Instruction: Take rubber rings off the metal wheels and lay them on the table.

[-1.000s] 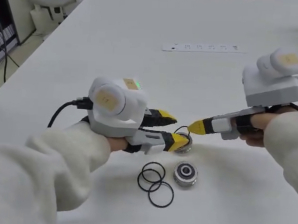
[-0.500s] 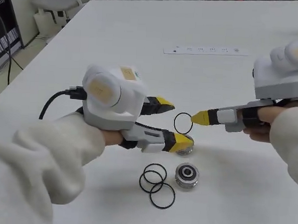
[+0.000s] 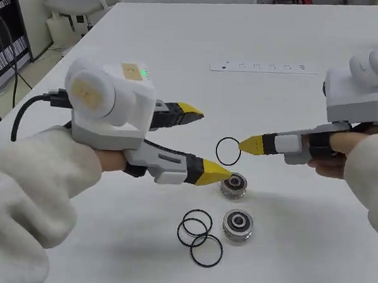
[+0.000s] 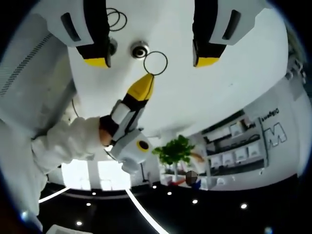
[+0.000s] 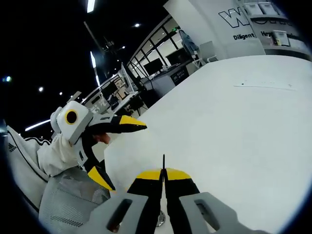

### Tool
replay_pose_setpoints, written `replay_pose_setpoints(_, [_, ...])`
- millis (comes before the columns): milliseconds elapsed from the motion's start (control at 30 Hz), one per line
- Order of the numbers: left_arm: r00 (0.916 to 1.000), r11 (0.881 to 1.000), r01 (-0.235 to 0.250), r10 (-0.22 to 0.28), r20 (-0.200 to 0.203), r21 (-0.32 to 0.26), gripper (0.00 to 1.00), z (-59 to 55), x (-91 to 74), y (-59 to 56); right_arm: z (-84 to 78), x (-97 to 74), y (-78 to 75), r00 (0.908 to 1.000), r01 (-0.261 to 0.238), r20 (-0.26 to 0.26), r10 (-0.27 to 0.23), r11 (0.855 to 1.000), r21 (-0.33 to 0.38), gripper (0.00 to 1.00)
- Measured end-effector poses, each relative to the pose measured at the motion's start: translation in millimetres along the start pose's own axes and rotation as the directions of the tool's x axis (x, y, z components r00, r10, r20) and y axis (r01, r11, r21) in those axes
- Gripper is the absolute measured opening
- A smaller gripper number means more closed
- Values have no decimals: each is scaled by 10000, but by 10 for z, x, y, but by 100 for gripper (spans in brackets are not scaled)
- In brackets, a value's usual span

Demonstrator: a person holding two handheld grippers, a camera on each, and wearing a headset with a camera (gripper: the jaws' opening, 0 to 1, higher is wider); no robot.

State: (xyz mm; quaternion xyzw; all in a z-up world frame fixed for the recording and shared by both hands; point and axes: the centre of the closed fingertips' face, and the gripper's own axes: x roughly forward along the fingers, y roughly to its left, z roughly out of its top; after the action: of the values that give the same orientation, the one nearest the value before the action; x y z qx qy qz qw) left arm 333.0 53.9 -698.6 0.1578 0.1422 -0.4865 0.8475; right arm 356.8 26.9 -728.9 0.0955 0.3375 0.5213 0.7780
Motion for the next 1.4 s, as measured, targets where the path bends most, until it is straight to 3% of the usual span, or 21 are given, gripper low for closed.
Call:
replay_pose_setpoints(267, [9982,9982,-527,534,283,-270,80,6,-300,75,38,15,101,9997,-237,43,237,9997,-117,0])
replay_pose_setpoints(367, [9951,9956,-690,732,666,-627,85,32,-413,52,50,27,146,9994,-351,41,352,9992,-168,0])
replay_pose_setpoints(500, [9933,9942,-835,885,746,-685,89,0,-524,9,57,48,213,9986,-526,16,527,9983,-237,0])
replay_pose_setpoints(733, [9984,9970,-513,526,215,-579,93,-180,-583,-167,31,97,323,9966,-813,-172,807,9960,-373,0])
replay_pose_setpoints(933, [9999,9958,-155,161,54,-897,99,-327,-656,-340,20,124,403,9941,-1062,-285,1051,9935,-419,0])
replay_pose_setpoints(1400, [9985,9939,149,-206,-512,-1090,100,-501,-651,-421,-164,255,630,9800,-1714,-1115,1647,9838,-529,0])
